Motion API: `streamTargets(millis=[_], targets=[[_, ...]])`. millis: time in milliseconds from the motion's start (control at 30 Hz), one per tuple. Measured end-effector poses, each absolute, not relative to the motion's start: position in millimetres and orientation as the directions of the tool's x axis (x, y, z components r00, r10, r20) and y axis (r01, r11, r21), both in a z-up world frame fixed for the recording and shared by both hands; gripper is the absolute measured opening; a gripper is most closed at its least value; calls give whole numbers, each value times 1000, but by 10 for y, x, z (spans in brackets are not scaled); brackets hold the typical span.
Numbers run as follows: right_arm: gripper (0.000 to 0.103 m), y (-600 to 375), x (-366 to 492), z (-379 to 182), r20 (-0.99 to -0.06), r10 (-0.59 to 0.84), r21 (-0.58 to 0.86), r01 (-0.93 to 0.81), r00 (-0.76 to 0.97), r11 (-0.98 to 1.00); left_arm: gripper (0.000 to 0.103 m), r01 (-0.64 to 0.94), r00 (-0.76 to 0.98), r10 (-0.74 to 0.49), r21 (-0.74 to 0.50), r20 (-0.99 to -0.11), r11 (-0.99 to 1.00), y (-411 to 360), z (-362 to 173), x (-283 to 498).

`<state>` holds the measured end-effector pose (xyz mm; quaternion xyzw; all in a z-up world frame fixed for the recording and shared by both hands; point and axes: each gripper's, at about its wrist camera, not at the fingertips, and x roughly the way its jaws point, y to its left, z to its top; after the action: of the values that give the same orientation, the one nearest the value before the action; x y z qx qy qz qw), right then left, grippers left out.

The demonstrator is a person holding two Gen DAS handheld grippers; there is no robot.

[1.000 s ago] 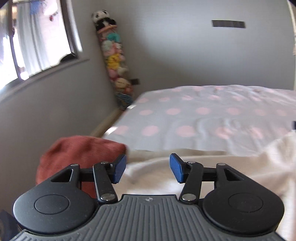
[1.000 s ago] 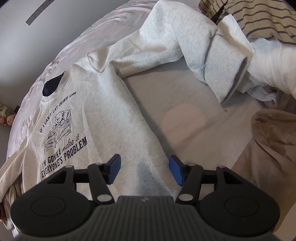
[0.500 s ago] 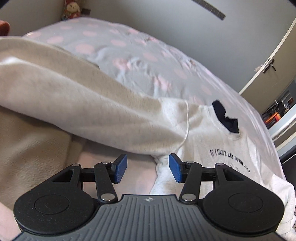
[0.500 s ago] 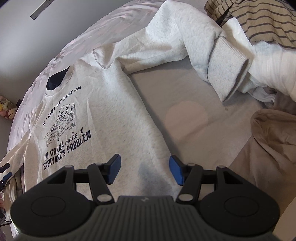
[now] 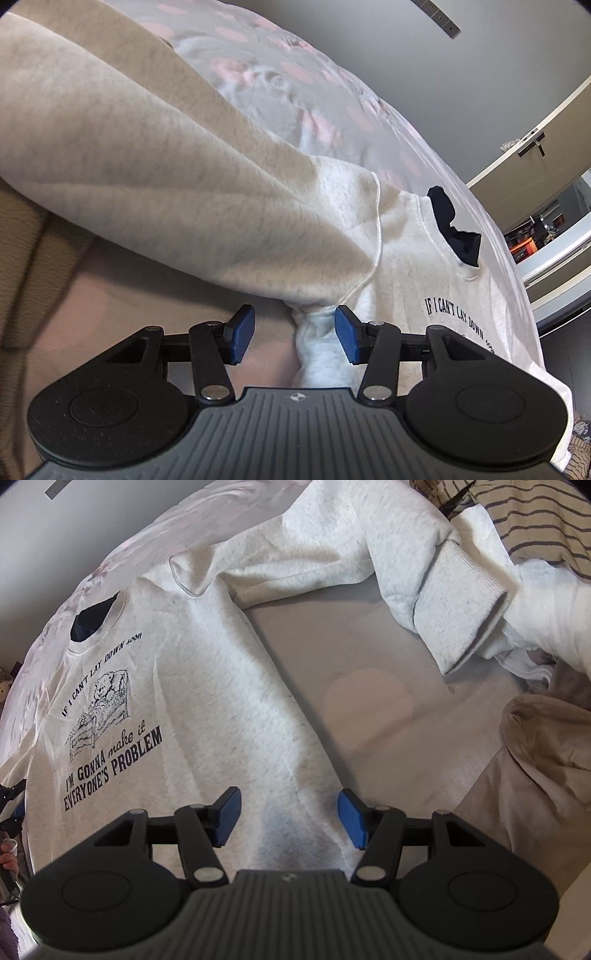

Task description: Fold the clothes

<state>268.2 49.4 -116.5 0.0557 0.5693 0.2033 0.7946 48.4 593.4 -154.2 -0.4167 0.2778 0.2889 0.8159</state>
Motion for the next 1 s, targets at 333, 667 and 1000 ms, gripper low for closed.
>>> streamTargets(millis=[333, 667, 1000], targets=[[62, 601, 2689, -1205, -908, 335, 248, -321, 252, 914, 8, -703, 675, 343, -429, -653, 567, 5878, -1413, 549], [62, 573, 2705, -1208, -912, 335, 260, -296, 238, 919, 16, -750, 576, 328, -324, -749, 576, 5843, -1442, 625], [62, 544, 2694, -1118, -901, 360, 286, -289, 244, 913, 32, -745, 514, 340, -214, -787, 631, 5379, -1032, 460]])
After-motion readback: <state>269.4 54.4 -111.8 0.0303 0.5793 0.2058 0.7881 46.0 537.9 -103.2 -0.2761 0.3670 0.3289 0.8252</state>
